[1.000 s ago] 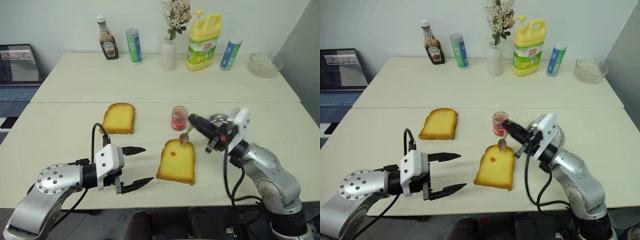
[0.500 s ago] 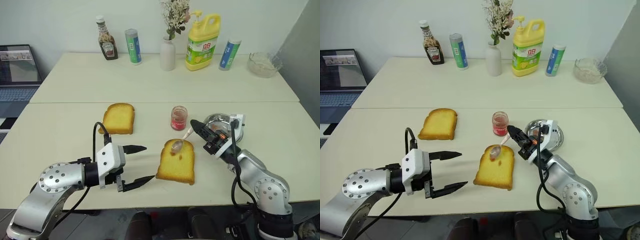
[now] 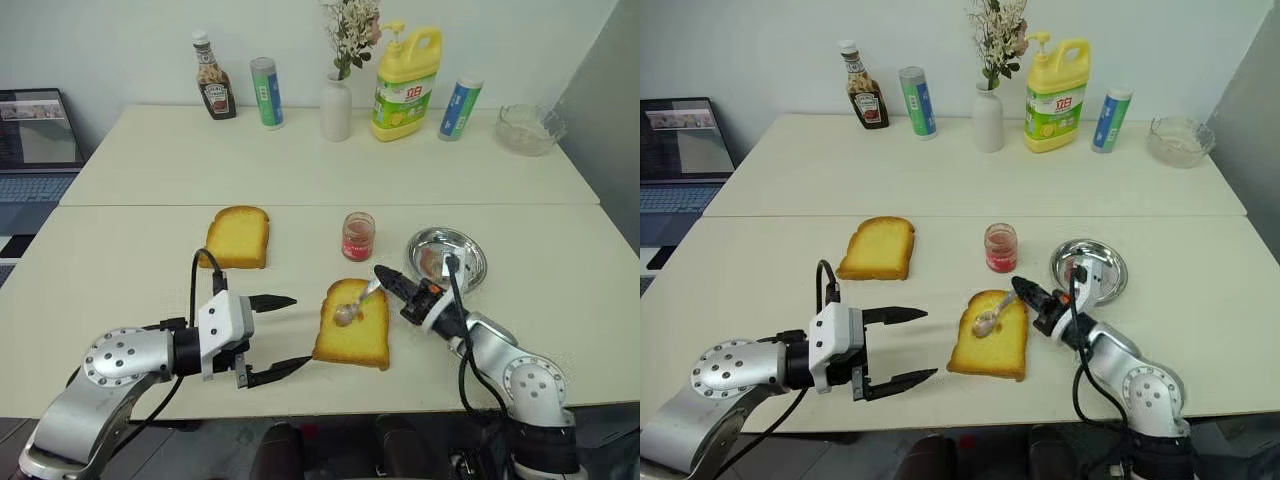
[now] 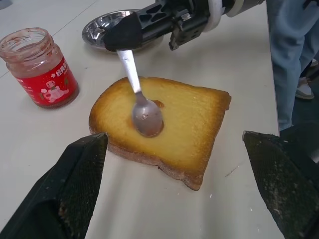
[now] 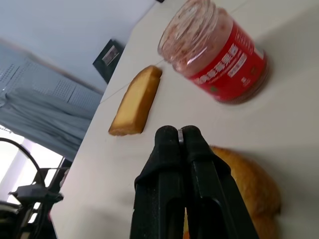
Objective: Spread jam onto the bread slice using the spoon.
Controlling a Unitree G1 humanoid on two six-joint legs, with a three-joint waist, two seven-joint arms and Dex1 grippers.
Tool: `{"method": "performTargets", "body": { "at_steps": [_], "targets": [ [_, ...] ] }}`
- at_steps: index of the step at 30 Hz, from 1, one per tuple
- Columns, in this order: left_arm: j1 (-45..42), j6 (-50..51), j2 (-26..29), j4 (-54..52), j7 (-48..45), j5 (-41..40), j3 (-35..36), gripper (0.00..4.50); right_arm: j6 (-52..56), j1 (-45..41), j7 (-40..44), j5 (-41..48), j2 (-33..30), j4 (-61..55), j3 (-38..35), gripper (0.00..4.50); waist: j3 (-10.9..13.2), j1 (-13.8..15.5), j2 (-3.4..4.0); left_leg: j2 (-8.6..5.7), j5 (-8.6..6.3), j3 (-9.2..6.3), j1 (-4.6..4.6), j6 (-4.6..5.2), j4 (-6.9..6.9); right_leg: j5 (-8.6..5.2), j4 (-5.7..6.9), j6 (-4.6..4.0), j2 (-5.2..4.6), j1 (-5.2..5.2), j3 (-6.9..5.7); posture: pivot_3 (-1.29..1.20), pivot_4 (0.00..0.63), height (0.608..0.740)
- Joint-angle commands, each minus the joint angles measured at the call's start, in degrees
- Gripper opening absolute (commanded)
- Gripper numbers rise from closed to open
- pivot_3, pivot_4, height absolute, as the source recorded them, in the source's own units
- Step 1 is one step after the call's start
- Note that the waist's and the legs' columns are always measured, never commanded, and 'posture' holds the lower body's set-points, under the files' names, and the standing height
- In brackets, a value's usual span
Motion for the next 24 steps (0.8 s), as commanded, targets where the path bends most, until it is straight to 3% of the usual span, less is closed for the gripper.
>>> {"method": "performTargets", "body": {
  "at_steps": [1,14,19,24],
  "targets": [
    [-0.1,-1.1,0.3,-0.4,0.0,0.2,0.7,4.50,3.2,0.9,-0.2,4.2,-2.0,-2.0,-0.8,0.02,0.0,0.0,0.00,0.00,0.00,0.00,0.00,0.00,0.00,0.00,0.00,0.00,0.00,0.00,0.00,0.00,0.150,0.740],
    [-0.8,-0.8,0.3,-0.4,-0.1,0.2,0.3,4.50,-4.2,-5.9,-9.8,0.7,3.2,6.8,-6.3,0.02,0.0,0.0,-0.02,-0.02,0.00,0.01,-0.02,0.00,0.01,0.01,-0.02,0.02,0.00,0.00,0.02,0.00,0.150,0.740],
    [-0.4,-0.7,0.2,-0.8,0.1,0.2,0.2,4.50,4.9,-2.9,-4.0,13.3,-3.5,2.1,-6.0,0.02,0.0,0.1,-0.02,-0.04,0.00,0.02,-0.03,0.00,0.01,0.08,-0.02,-0.09,-0.02,0.01,0.01,0.00,0.150,0.740],
    [-0.8,-0.9,0.2,-0.5,0.0,0.5,0.0,4.50,6.7,-1.1,-3.0,12.7,-7.1,2.2,-4.1,0.02,0.0,-0.4,-0.02,0.03,0.00,0.00,0.01,0.01,0.00,0.00,0.00,0.01,0.04,0.01,0.02,0.00,0.150,0.740]
  ]
}}
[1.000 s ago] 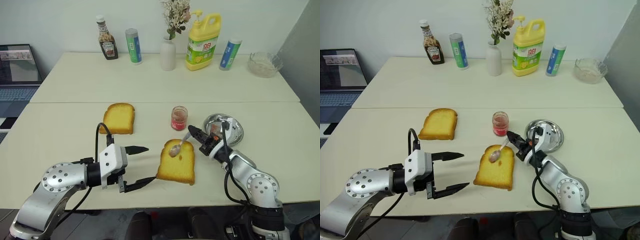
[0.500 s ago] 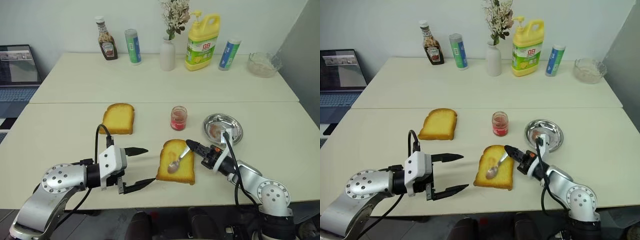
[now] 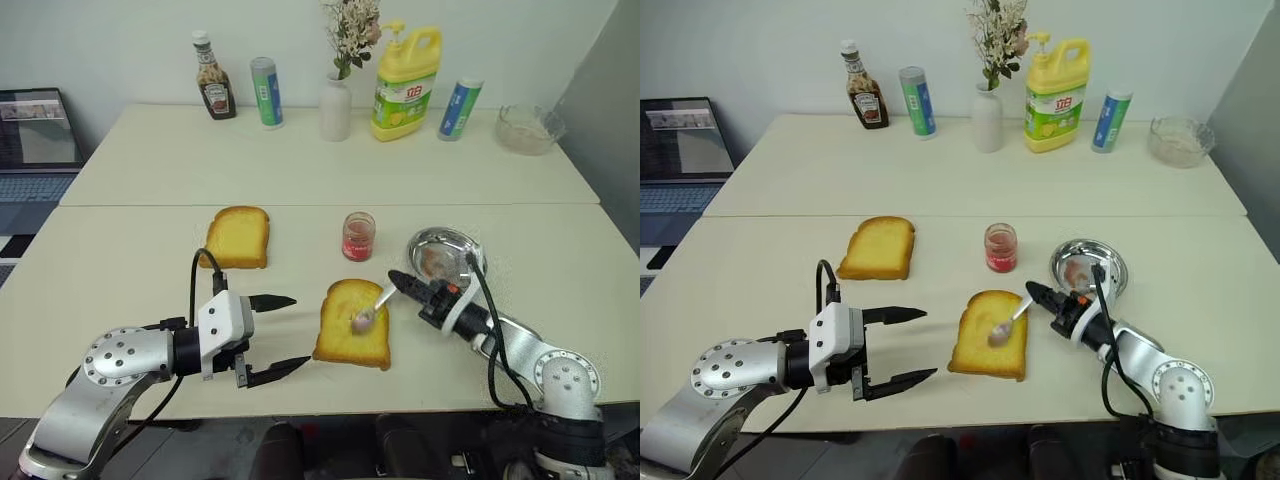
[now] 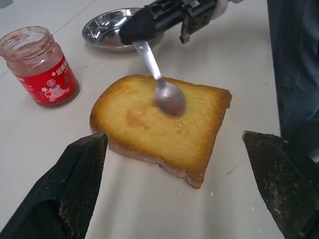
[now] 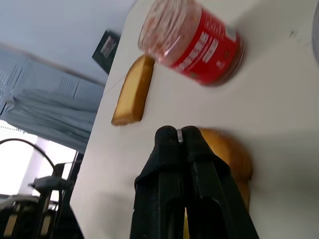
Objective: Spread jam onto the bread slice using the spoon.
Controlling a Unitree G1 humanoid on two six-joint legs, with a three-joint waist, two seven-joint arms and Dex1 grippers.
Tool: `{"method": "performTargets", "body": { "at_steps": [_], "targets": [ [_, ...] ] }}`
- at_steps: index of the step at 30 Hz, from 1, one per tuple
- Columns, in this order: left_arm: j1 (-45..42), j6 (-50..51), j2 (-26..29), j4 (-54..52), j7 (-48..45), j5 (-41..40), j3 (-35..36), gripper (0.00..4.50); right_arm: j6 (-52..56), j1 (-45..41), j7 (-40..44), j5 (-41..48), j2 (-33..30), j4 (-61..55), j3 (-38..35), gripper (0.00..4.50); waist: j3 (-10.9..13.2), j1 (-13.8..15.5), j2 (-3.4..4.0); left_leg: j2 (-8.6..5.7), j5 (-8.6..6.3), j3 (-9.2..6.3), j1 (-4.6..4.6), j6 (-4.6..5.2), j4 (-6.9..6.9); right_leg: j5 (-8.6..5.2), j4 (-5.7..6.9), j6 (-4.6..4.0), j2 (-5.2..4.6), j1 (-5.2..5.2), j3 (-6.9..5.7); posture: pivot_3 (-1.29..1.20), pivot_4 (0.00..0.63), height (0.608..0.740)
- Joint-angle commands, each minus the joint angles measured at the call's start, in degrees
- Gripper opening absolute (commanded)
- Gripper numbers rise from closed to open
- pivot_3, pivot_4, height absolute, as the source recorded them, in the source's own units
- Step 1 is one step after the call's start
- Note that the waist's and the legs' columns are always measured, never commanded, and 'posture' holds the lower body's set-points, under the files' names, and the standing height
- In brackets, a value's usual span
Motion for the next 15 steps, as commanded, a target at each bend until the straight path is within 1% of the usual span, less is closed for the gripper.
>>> {"method": "performTargets", "body": {
  "at_steps": [1,3,7,10,12,15],
  "targets": [
    [-0.6,-0.9,0.2,-0.6,-0.1,0.1,0.1,4.50,0.1,0.1,2.2,-0.5,-1.5,-1.6,1.0,0.02,0.0,-0.2,0.00,0.00,0.00,-0.01,0.00,0.00,0.00,0.00,0.01,0.00,0.00,0.00,0.00,0.00,0.150,0.740],
    [-0.7,-1.0,0.3,-0.4,-0.2,0.2,0.1,4.50,-1.7,-0.3,2.3,-2.5,-1.2,-1.2,1.4,0.02,0.0,-0.3,0.00,-0.01,0.00,0.00,0.00,0.00,0.01,0.00,0.01,0.01,0.00,0.00,0.00,0.00,0.150,0.740],
    [-0.6,-1.1,0.3,-0.3,-0.3,0.2,0.1,4.50,-6.7,-3.2,-0.3,-5.0,2.6,1.9,-0.4,0.02,0.0,-0.5,0.00,-0.01,0.00,0.01,0.00,0.00,0.02,0.00,0.00,0.02,0.00,0.00,0.01,0.00,0.150,0.740],
    [-0.5,-1.0,0.3,-0.4,-0.3,0.1,0.2,4.50,-8.6,-4.8,-2.0,-7.0,4.2,4.1,-1.1,0.02,0.0,-0.5,-0.01,-0.02,0.00,0.01,-0.01,0.00,0.02,0.00,-0.01,0.02,0.00,0.00,0.00,0.00,0.150,0.740],
    [-0.5,-0.7,0.5,-0.5,-0.6,0.0,0.1,4.50,-9.5,-6.3,-3.2,-8.3,5.3,6.2,-1.1,0.02,0.0,-0.5,-0.01,-0.02,0.00,0.01,-0.02,0.00,0.02,0.00,-0.02,0.02,-0.01,0.00,0.00,0.00,0.150,0.740],
    [-0.4,-0.3,0.6,-0.5,-0.7,-0.4,0.2,4.50,-8.8,-7.3,-4.1,-7.3,7.0,6.5,-0.6,0.02,0.0,-0.5,-0.01,-0.02,0.00,0.01,-0.02,0.00,0.01,0.00,-0.01,0.02,-0.01,0.00,0.00,0.00,0.150,0.740]
  ]
}}
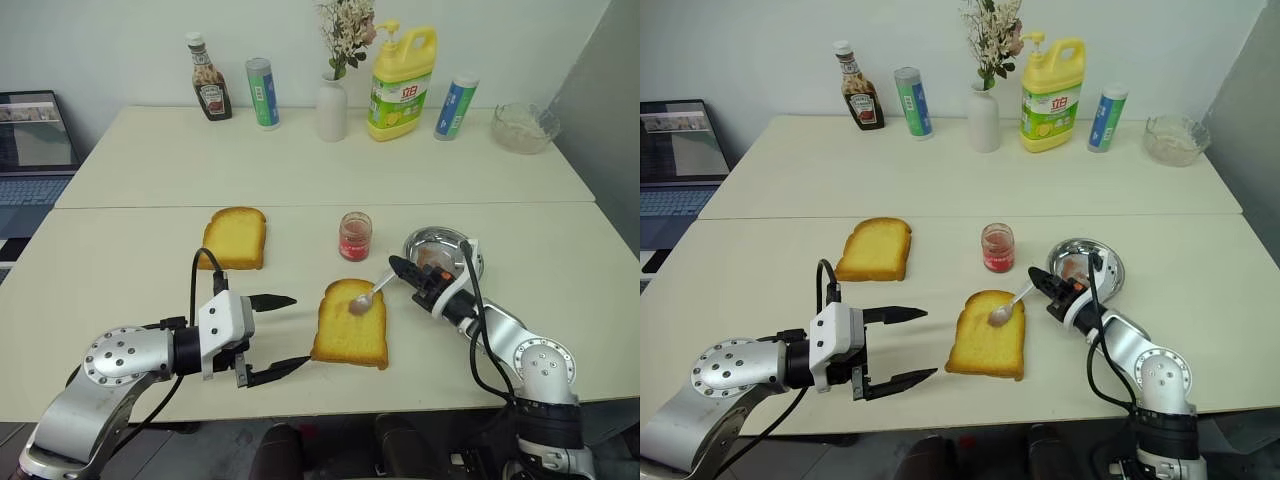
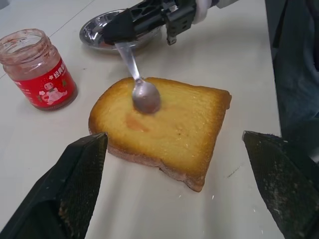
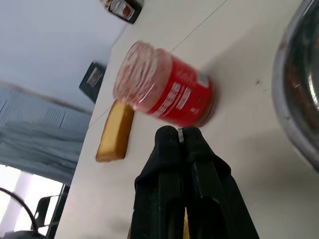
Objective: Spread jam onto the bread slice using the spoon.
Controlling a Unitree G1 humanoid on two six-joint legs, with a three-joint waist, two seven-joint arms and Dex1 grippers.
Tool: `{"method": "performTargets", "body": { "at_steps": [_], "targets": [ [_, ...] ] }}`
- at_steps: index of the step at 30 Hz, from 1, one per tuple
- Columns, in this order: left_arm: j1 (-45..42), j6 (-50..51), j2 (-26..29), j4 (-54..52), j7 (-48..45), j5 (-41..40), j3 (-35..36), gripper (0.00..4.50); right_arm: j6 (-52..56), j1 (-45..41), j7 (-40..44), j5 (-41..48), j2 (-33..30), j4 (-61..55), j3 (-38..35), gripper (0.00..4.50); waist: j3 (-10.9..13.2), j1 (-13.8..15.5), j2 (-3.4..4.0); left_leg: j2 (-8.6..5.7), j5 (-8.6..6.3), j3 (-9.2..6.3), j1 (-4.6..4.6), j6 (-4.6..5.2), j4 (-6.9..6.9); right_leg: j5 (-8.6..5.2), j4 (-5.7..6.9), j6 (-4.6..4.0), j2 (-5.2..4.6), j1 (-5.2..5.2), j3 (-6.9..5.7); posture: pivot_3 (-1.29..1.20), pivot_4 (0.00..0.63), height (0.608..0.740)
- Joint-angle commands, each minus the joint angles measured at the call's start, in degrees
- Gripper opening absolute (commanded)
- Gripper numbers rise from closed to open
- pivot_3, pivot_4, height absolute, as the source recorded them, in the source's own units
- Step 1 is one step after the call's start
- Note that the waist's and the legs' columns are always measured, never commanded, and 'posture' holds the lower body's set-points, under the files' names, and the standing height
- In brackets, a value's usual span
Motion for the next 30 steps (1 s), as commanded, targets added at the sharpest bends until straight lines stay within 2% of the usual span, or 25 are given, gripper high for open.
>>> {"method": "performTargets", "body": {
  "at_steps": [1,6,12,20,25,30],
  "targets": [
    [-0.2,-0.4,0.5,-0.7,-0.4,-0.5,0.3,4.50,0.8,-0.9,-1.3,1.3,1.4,-1.3,0.2,0.02,0.0,0.0,0.00,0.00,0.00,0.00,0.00,0.00,0.00,0.00,0.00,0.00,0.00,0.00,-0.01,0.00,0.150,0.740],
    [-0.1,-0.2,0.4,-0.6,-0.2,-0.6,0.5,4.50,6.8,0.6,1.2,6.2,0.2,-6.5,3.8,0.02,0.0,-0.1,0.01,0.01,0.00,-0.01,0.00,0.00,-0.03,0.00,0.00,-0.01,0.00,-0.01,0.00,0.00,0.150,0.740],
    [0.3,-0.2,0.4,-0.7,0.0,-0.6,0.7,4.50,8.5,1.9,4.3,3.8,-3.8,-9.0,6.7,0.02,0.0,-0.1,0.00,-0.01,0.00,0.00,-0.01,0.00,-0.01,-0.01,-0.01,0.00,-0.02,-0.01,0.00,0.00,0.150,0.740],
    [0.9,-0.5,0.4,-0.7,0.0,-0.4,1.0,4.50,0.1,-3.2,-2.4,-1.6,1.7,-0.9,1.1,0.02,0.0,-0.1,0.00,0.00,0.00,0.00,0.00,0.00,0.00,0.00,0.00,0.00,0.00,-0.01,0.00,0.00,0.150,0.740],
    [1.0,-0.7,0.5,-0.6,-0.1,-0.3,0.9,4.50,-1.4,-4.5,-4.5,-3.2,4.6,0.9,0.2,0.02,0.0,-0.1,0.01,0.00,0.00,0.00,-0.02,0.00,-0.04,0.01,-0.02,-0.02,-0.01,-0.02,0.00,0.00,0.150,0.740],
    [0.3,-0.5,0.4,-0.5,-0.1,-0.3,0.5,4.50,4.8,-3.1,-1.7,3.1,4.1,-2.5,2.4,0.02,0.0,-0.1,0.01,0.00,0.00,0.00,-0.01,0.00,-0.06,0.09,0.00,-0.17,-0.01,-0.04,0.00,0.00,0.150,0.740]
  ]
}}
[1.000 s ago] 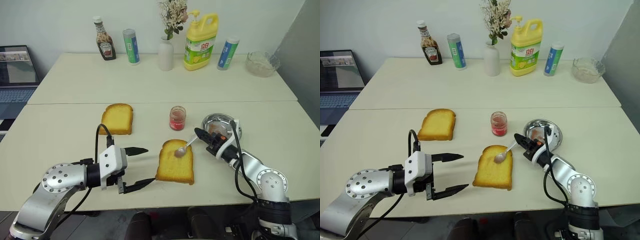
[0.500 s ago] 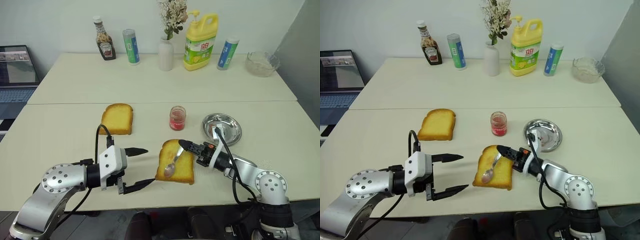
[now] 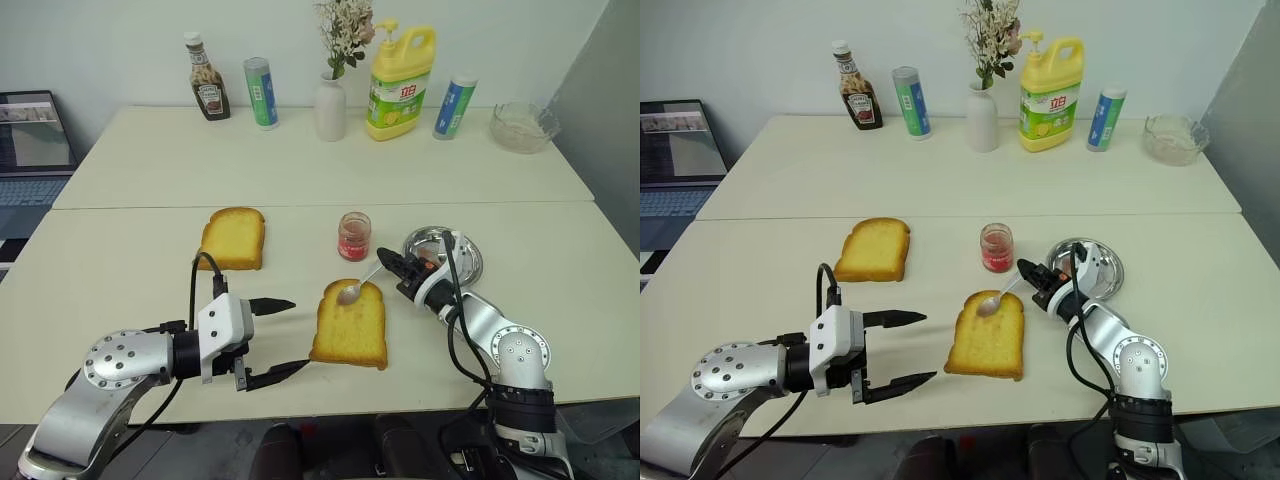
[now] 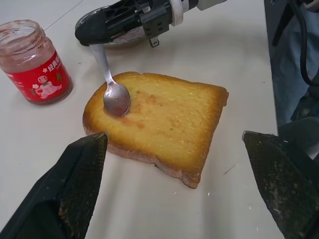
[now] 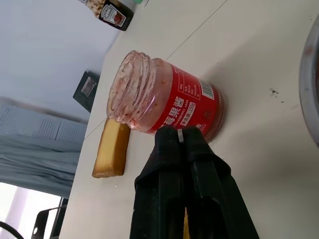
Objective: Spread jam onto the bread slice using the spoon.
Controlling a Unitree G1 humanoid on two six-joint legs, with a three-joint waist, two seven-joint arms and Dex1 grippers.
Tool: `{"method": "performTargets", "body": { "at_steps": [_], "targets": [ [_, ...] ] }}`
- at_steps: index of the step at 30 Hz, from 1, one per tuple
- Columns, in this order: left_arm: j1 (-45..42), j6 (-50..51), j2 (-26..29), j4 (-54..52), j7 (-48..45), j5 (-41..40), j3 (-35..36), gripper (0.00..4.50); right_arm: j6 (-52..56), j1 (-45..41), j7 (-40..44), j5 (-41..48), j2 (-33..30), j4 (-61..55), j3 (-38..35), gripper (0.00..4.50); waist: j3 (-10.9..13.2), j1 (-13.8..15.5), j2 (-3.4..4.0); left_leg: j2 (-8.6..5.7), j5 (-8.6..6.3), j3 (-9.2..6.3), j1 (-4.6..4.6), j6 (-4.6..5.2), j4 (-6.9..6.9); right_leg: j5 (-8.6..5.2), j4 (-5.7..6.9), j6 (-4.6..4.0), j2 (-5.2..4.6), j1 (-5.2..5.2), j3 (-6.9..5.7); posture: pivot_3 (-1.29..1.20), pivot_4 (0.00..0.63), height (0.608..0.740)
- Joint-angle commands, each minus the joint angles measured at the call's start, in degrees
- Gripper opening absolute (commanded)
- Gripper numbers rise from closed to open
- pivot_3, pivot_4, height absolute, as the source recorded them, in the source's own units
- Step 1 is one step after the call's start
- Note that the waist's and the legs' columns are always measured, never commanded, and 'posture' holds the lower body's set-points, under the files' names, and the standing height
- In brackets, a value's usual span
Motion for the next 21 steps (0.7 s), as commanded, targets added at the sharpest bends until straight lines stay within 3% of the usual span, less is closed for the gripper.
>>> {"method": "performTargets", "body": {
  "at_steps": [1,13,21],
  "targets": [
    [-0.8,-0.6,0.4,-0.4,-0.3,-0.3,0.5,4.50,4.6,1.1,2.4,5.1,-1.3,-5.0,1.4,0.02,0.0,0.0,0.00,0.00,0.00,0.00,0.00,0.00,0.00,0.00,0.00,0.00,0.00,0.00,0.00,0.00,0.150,0.740],
    [-3.1,1.7,-0.4,-0.5,-0.2,-3.6,0.5,4.50,3.8,3.6,-0.5,11.6,-7.8,-9.0,-5.5,0.02,0.0,0.0,0.00,-0.01,0.00,-0.02,-0.01,0.00,0.03,-0.10,0.00,0.16,-0.01,0.01,-0.01,0.00,0.150,0.740],
    [-10.3,2.8,-0.3,0.4,-0.9,-4.1,-1.6,4.50,0.6,5.2,-0.4,14.5,-12.6,-16.2,-8.1,0.02,0.0,0.2,-0.01,-0.03,0.00,-0.02,-0.03,0.00,0.03,-0.10,-0.02,0.17,-0.01,0.01,-0.01,0.00,0.150,0.740]
  ]
}}
